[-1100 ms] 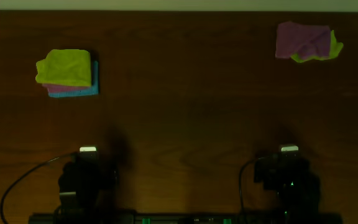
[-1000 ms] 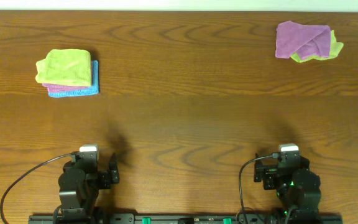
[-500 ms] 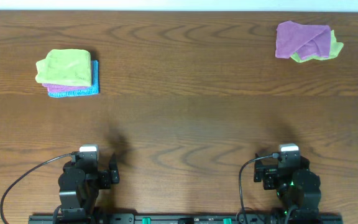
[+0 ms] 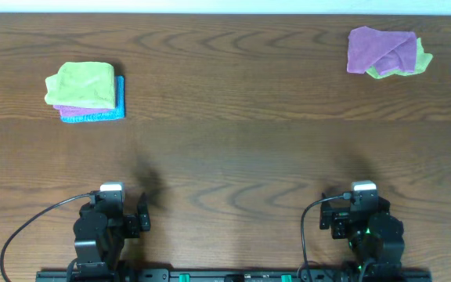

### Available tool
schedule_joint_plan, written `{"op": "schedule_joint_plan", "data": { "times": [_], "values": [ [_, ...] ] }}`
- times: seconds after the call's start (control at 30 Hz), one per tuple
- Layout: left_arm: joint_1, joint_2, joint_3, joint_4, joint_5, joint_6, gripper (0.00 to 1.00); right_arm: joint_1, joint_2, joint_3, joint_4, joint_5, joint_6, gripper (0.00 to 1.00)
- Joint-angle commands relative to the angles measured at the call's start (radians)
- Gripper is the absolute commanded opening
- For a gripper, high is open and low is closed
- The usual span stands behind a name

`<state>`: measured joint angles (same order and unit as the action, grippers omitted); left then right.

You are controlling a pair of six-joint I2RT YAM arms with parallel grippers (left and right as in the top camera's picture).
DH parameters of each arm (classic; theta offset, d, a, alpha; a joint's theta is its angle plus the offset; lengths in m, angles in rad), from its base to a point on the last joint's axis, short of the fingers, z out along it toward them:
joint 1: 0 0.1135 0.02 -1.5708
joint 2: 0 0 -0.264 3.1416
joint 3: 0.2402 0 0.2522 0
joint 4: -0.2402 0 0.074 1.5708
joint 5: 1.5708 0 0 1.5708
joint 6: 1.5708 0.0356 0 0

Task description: Fold the cloth

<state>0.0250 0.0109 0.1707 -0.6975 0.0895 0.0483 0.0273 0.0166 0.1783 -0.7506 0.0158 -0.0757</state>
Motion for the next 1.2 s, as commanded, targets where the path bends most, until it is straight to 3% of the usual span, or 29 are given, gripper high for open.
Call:
{"op": "schedule_joint_plan", "data": {
  "times": [0.0, 0.27, 0.5, 1.17],
  "values": [
    [-0.003, -0.007, -0.009, -0.027, -0.015, -0.011, 0.95, -0.007, -0.009, -0.015, -0.001, 0.006, 0.015, 0.99],
    [-0.003, -0.007, -0.009, -0.027, -0.015, -0.011, 0.95, -0.008, -0.009, -0.013, 0.018, 0.006, 0.022, 0.99],
    [-0.003, -0.007, -0.009, -0.027, -0.015, -0.011, 0.95, -0.041, 0.103, 0.078, 0.067, 0.008, 0.198, 0.99],
    [-0.003, -0.007, -0.009, -0.027, -0.015, -0.011, 0.95, -0.276, 1.206, 1.011, 0.058, 0.024, 0.297, 0.99]
  ]
}}
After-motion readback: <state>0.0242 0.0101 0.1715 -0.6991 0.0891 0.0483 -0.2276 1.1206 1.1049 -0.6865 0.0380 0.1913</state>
